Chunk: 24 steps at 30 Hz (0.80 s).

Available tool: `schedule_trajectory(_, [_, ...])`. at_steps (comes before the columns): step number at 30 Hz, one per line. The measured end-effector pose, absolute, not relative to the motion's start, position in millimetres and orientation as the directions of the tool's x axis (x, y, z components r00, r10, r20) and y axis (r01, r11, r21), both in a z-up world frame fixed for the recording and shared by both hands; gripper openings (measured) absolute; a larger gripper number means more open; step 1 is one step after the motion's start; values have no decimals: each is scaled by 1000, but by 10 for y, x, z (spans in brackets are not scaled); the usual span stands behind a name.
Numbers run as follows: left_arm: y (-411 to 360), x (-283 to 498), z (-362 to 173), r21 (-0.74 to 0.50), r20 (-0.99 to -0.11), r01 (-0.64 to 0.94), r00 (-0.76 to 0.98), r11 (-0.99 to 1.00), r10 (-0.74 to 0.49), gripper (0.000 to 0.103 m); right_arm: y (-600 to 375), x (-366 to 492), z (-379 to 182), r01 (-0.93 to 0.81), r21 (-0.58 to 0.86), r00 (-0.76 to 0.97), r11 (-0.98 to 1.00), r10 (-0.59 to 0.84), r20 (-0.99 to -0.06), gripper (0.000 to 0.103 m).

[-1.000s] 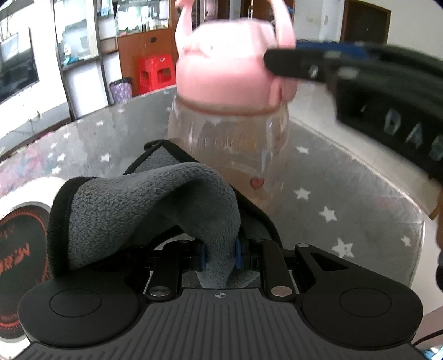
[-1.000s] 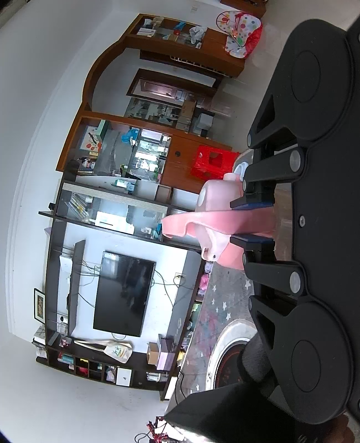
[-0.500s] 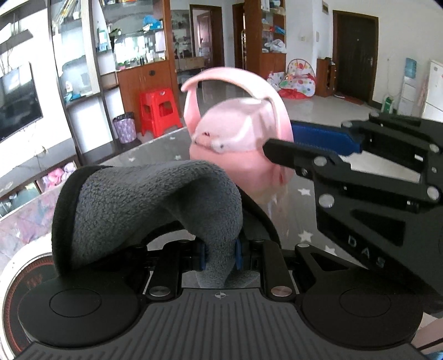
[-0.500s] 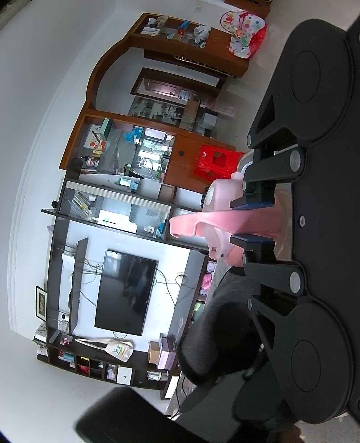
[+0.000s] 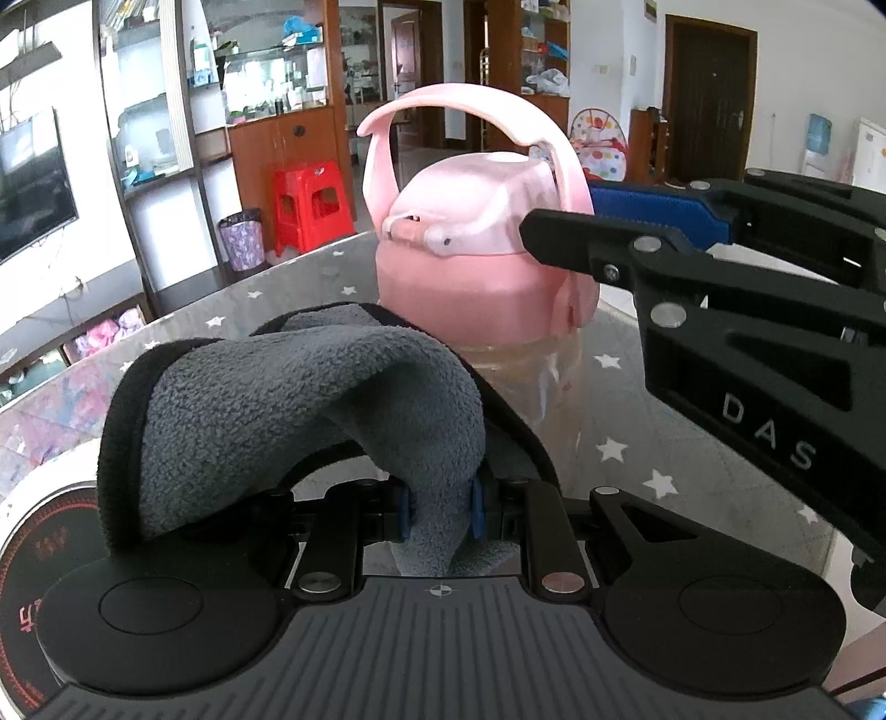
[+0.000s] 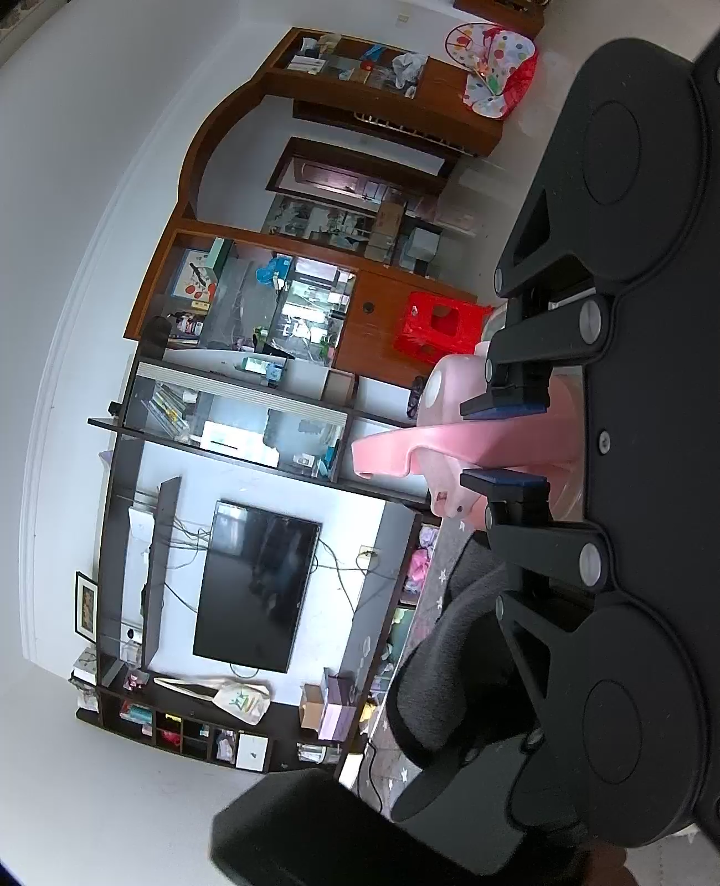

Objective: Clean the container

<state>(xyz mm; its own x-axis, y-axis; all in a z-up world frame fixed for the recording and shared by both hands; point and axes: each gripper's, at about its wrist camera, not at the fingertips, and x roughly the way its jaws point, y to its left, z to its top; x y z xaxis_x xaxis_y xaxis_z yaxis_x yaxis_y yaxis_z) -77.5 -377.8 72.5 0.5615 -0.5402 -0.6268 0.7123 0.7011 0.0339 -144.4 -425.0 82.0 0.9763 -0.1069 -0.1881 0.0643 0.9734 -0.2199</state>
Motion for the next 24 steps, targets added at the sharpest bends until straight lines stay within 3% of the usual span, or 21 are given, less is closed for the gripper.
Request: schedule_trajectory(24, [-3684,-813,535,-22,-658,711,519,703,-545,20,-4207,-1343,905,121,-211,984,970,-145,-104,20])
